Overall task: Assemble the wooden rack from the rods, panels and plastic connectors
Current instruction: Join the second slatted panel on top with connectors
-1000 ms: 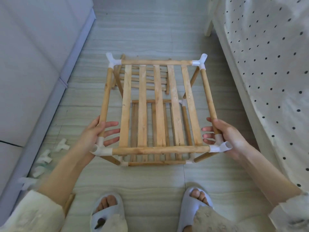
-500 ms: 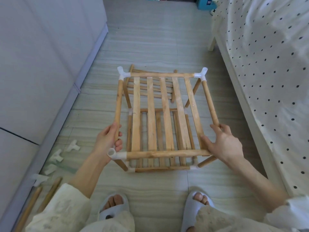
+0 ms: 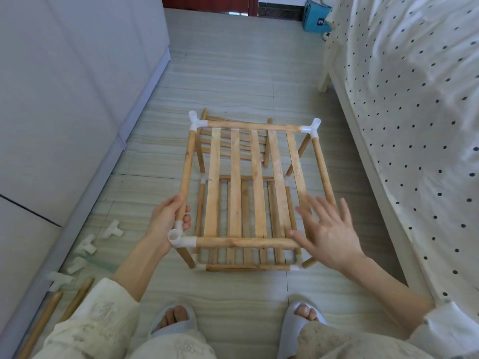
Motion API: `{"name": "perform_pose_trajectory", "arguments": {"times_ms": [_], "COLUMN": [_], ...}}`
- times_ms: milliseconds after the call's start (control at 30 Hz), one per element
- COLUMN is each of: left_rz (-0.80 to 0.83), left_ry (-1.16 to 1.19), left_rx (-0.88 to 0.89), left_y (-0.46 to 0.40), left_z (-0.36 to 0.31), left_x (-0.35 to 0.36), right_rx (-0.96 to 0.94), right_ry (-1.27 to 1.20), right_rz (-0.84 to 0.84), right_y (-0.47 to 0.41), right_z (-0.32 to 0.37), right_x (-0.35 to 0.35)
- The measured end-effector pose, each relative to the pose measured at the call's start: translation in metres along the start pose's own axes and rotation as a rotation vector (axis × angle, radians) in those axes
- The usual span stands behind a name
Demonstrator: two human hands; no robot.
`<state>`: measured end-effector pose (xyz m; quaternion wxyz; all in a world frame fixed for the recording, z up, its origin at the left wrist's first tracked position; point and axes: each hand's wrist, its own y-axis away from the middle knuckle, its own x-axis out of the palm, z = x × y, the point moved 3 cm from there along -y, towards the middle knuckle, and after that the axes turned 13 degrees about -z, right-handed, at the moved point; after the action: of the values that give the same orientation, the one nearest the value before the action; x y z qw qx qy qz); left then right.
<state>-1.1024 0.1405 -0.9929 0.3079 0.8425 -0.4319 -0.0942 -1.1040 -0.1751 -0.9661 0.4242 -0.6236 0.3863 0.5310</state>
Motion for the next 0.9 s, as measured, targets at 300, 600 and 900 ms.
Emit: {"name": "perform_pose_trajectory", "arguments": {"times_ms": [300, 600, 900], "left_rz": [0.134, 0.17, -0.006], "left_ry": [-0.192, -0.324, -0.423], "left_rx": [0.155, 0.141, 0.226], "left_y": [0.017, 0.037, 0.073], "left_z": [-0.001, 0.013, 0.033], "left_x": [-0.02, -0.044, -0.124], "right_rx": [-0.31, -0.311, -0.501], "right_ry": [-0.091, -0.084, 0.006], "right_rz": [0.152, 0.303, 0.358], "right_y": [-0.006, -0.016, -0.049], "right_z": [0.045, 0.046, 0.138], "right_x": [0.021, 0.013, -0.071]}}
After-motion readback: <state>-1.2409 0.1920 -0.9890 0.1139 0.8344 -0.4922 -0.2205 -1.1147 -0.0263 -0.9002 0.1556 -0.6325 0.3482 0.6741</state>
